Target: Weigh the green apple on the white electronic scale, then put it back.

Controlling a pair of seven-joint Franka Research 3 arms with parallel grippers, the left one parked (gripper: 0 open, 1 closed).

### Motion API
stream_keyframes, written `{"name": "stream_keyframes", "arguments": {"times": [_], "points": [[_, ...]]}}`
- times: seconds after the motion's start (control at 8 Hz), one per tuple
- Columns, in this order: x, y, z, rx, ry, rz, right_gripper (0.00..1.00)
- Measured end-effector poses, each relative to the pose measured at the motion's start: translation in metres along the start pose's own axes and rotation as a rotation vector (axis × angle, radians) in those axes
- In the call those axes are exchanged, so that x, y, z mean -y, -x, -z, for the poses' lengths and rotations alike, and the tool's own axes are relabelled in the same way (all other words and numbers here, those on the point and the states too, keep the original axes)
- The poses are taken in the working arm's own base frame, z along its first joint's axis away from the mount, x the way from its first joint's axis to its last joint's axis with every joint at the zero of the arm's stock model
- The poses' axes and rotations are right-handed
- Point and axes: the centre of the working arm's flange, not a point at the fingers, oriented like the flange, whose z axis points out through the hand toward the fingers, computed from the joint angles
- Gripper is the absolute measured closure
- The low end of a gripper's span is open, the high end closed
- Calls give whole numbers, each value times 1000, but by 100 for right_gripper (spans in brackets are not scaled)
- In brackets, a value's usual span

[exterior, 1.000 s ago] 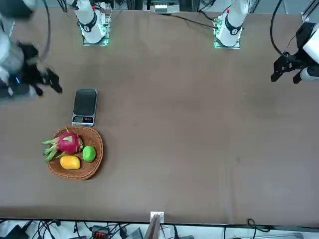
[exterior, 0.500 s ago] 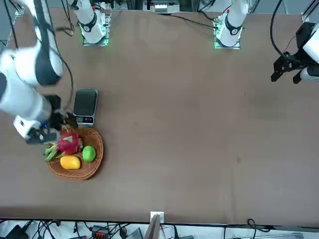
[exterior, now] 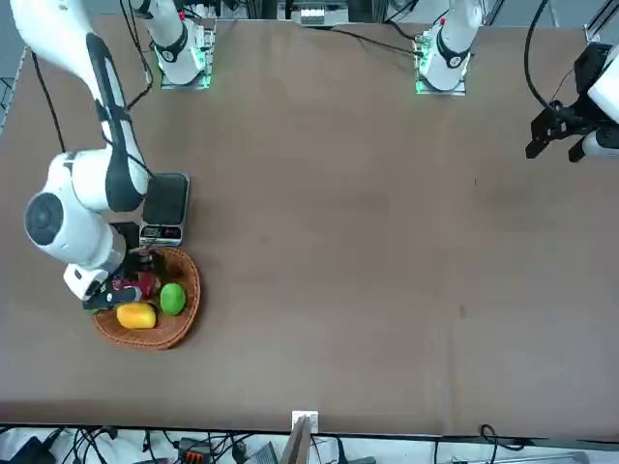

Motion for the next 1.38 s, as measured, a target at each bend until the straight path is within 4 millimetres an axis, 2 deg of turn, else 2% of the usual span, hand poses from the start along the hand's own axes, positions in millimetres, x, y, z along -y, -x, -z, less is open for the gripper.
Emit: {"name": "stream_keyframes", "arguments": {"times": [0.38, 0.75, 1.38], "points": [[12, -7, -34, -26, 2, 19, 0], [19, -10, -50, -46, 4, 28, 0], [18, -13, -81, -69, 8, 28, 0]]}}
